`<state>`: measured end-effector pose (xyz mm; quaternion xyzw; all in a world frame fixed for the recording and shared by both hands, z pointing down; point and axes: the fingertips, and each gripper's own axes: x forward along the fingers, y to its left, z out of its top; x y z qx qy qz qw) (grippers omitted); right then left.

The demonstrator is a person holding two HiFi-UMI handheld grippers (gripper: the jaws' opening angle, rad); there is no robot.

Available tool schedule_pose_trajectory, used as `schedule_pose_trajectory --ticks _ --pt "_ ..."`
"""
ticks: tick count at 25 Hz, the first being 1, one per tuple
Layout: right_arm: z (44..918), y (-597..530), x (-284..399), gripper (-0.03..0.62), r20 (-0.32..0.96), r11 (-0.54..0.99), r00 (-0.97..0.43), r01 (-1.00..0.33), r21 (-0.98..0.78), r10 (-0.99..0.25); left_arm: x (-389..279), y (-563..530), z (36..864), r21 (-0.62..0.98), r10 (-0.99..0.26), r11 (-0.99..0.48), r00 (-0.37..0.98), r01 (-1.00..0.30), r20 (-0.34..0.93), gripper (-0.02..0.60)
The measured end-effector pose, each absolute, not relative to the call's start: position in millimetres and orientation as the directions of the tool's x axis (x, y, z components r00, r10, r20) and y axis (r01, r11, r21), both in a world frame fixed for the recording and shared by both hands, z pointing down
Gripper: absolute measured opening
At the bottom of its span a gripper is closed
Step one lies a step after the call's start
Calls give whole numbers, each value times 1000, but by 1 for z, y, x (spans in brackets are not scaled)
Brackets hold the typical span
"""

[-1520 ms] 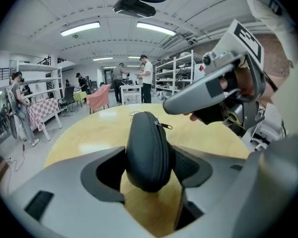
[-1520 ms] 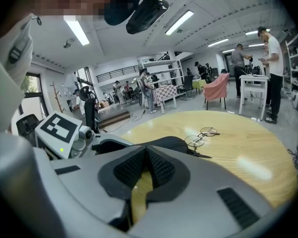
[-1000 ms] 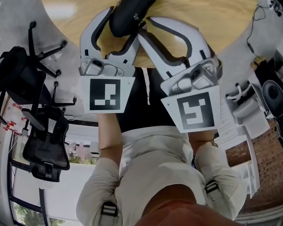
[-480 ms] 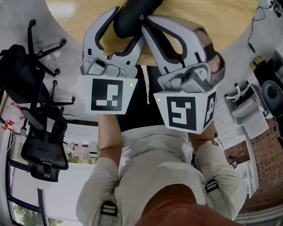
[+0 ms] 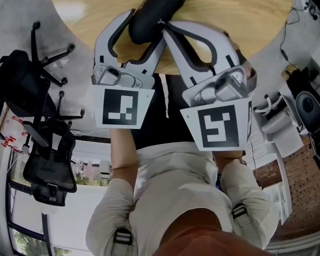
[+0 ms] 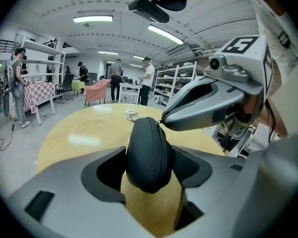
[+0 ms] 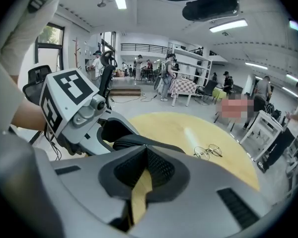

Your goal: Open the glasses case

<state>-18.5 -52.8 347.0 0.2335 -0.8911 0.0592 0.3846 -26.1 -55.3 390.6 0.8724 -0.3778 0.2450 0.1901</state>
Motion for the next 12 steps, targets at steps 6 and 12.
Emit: schedule_pose_trajectory --ticks 6,12 --pt "347 -52 -20 20 719 883 -595 -465 56 -359 -28 -54 391 145 -566 -642 593 -753 573 298" --pt "349 -52 -20 20 726 881 -593 -471 39 -349 -28 -52 394 142 -566 -640 589 -755 577 298"
